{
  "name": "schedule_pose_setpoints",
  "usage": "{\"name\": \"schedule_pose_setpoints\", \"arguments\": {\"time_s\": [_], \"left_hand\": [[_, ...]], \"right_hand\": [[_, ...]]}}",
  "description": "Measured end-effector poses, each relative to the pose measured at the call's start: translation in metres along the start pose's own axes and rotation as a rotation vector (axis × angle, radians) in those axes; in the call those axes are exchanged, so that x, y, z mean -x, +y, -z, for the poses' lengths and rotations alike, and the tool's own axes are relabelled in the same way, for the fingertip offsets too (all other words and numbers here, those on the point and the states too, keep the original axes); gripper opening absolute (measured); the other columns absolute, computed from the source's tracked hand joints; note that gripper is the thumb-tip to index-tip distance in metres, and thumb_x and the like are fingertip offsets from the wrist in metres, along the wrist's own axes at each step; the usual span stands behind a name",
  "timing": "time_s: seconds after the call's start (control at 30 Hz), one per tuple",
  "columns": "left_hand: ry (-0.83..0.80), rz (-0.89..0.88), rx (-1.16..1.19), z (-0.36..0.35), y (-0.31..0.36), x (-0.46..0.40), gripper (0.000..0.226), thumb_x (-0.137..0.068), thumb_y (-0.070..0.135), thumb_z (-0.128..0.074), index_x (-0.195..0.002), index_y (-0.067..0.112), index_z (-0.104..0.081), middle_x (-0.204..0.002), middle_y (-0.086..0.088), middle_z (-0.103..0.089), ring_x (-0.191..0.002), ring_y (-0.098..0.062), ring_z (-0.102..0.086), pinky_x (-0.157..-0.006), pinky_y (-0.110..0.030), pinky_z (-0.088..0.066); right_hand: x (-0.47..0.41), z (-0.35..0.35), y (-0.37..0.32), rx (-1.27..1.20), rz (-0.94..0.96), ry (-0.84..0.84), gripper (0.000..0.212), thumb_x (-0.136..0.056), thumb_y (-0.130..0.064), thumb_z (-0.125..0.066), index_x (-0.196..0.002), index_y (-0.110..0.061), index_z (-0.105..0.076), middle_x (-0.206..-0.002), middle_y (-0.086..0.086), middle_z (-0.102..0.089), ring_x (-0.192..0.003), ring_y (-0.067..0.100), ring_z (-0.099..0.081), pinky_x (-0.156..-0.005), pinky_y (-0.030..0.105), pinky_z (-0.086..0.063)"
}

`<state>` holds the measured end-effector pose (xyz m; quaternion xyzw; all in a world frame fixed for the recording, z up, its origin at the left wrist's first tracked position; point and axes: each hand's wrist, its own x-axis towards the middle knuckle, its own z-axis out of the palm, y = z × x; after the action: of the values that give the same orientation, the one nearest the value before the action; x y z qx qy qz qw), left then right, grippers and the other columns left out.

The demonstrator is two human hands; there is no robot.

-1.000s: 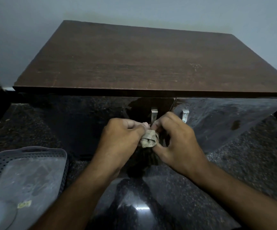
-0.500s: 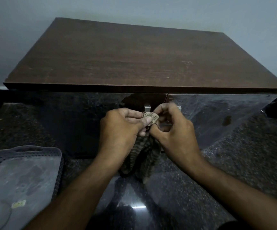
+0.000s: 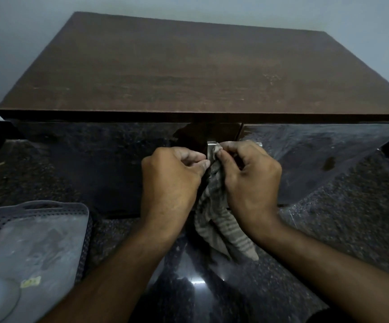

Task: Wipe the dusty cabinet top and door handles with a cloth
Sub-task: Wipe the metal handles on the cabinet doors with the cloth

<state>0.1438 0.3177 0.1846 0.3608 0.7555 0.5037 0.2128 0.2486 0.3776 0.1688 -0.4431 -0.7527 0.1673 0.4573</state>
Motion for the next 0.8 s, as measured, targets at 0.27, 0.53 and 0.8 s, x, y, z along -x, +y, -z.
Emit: {"name": "schedule_pose_setpoints", "arguments": {"time_s": [0.27, 0.53, 0.8], "left_hand": [[0.043, 0.016, 0.012, -0.001, -0.006, -0.005, 0.009, -0.08, 0.024, -0.082, -0.087, 0.023, -0.078, -0.07, 0.013, -0.071, -0.061, 0.007, -0.067, -0.052, -0.005, -0.049], [0.01, 0.024, -0.03, 0.001, -0.008, -0.007, 0.004, -0.082, 0.023, -0.079, -0.086, 0.022, -0.078, -0.066, 0.014, -0.069, -0.063, 0.013, -0.064, -0.049, 0.0, -0.042], [-0.041, 0.103, -0.013, 0.0, -0.007, -0.007, 0.006, -0.085, 0.03, -0.076, -0.083, 0.025, -0.076, -0.06, 0.01, -0.069, -0.056, 0.008, -0.065, -0.045, -0.001, -0.041]], "right_hand": [[0.009, -0.004, 0.016, -0.001, -0.009, -0.141, 0.013, -0.085, -0.001, -0.073, -0.093, -0.009, -0.077, -0.087, -0.001, -0.073, -0.084, 0.003, -0.063, -0.076, 0.002, -0.045], [0.004, -0.006, 0.01, 0.036, -0.058, -0.124, 0.006, -0.084, -0.004, -0.074, -0.081, -0.009, -0.074, -0.079, -0.001, -0.07, -0.072, 0.004, -0.061, -0.068, 0.016, -0.049], [-0.004, -0.001, 0.002, -0.029, -0.142, -0.059, 0.004, -0.085, -0.011, -0.076, -0.082, -0.014, -0.075, -0.078, -0.009, -0.069, -0.074, 0.001, -0.065, -0.067, 0.005, -0.047]]}}
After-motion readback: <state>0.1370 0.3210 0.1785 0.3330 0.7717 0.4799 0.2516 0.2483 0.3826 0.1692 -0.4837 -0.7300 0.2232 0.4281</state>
